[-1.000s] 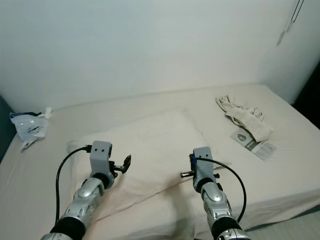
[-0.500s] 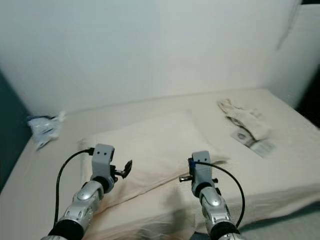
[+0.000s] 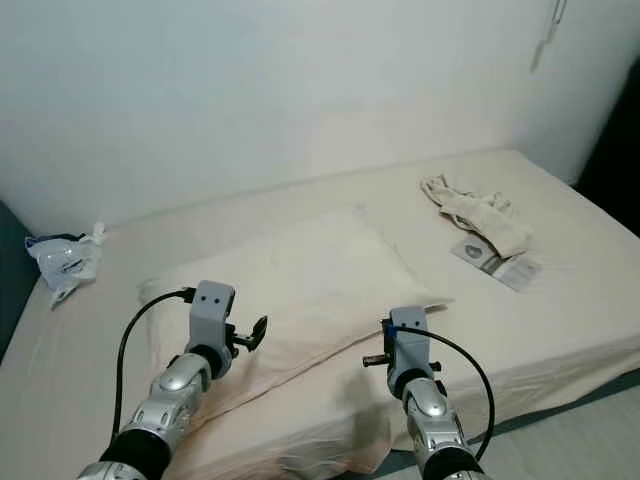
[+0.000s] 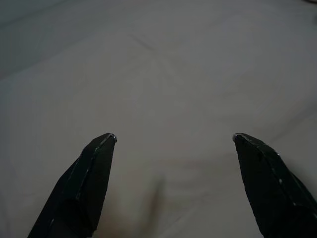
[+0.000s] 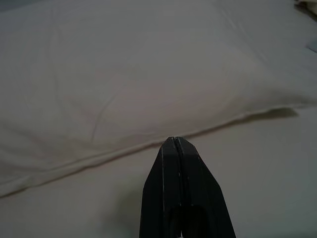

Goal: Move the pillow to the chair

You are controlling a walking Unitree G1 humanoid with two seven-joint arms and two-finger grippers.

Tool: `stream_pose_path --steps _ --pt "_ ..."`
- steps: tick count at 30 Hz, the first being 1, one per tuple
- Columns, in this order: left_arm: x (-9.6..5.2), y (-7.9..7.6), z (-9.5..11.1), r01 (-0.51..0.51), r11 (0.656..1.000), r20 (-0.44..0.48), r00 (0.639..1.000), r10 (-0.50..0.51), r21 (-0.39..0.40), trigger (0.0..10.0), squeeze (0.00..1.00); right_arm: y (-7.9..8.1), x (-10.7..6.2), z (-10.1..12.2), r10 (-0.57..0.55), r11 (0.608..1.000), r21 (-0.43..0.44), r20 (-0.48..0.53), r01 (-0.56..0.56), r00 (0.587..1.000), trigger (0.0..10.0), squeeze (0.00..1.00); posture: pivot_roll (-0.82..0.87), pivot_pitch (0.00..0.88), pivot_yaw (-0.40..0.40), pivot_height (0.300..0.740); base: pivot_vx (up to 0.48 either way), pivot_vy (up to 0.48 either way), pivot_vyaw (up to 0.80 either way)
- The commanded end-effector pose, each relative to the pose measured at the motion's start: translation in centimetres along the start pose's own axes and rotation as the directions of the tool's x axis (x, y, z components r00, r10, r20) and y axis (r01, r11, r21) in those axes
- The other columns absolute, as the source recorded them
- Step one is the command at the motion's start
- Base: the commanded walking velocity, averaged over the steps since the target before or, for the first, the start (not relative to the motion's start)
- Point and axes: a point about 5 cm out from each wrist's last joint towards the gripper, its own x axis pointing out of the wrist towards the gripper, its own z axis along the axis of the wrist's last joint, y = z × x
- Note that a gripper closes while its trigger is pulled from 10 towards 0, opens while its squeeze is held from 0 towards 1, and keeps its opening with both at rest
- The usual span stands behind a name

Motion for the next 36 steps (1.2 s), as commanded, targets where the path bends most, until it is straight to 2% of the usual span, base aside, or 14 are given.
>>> stream_pose_path --steps 1,7,26,27,29,36 --pt "-0.10 0.56 -0.47 -0.026 1.000 -0.029 0.999 0.026 0.018 10.0 0.00 0.25 0.18 0.34 0.004 1.000 0.007 0.012 -0.004 1.000 10.0 0.00 -0.06 0.029 0.045 0.740 0.000 0.000 0.00" --pt "0.00 0.65 -0.38 -0.042 0.999 -0.032 0.999 0.042 0.018 10.0 0.00 0.61 0.50 0.98 0.048 0.997 -0.060 0.022 -0.046 0.999 10.0 0.00 -0.06 0.031 0.035 0.740 0.000 0.000 0.27" --pt "0.09 0.50 -0.25 -0.042 0.999 -0.032 0.999 0.042 0.024 10.0 0.00 1.11 0.53 0.90 0.078 0.996 -0.054 0.017 -0.077 0.997 10.0 0.00 -0.06 0.036 0.031 0.740 0.000 0.000 0.80" --pt "0.11 0.41 -0.25 -0.035 0.999 -0.033 0.999 0.036 0.027 10.0 0.00 0.98 0.46 0.82 0.067 0.998 -0.018 0.021 -0.067 0.998 10.0 0.00 -0.06 0.036 0.033 0.740 0.000 0.000 0.00" --pt "0.11 0.38 -0.25 -0.032 0.999 -0.033 0.999 0.033 0.028 10.0 0.00 0.89 0.44 0.77 0.058 0.998 -0.001 0.020 -0.058 0.998 10.0 0.00 -0.06 0.037 0.033 0.740 0.000 0.000 0.00" --pt "0.20 -0.04 -0.23 0.015 0.999 -0.042 0.999 -0.013 0.032 10.0 0.00 0.88 0.38 0.55 0.048 0.999 -0.019 0.008 -0.047 0.999 10.0 0.00 -0.07 0.038 0.041 0.740 0.000 0.000 0.00"
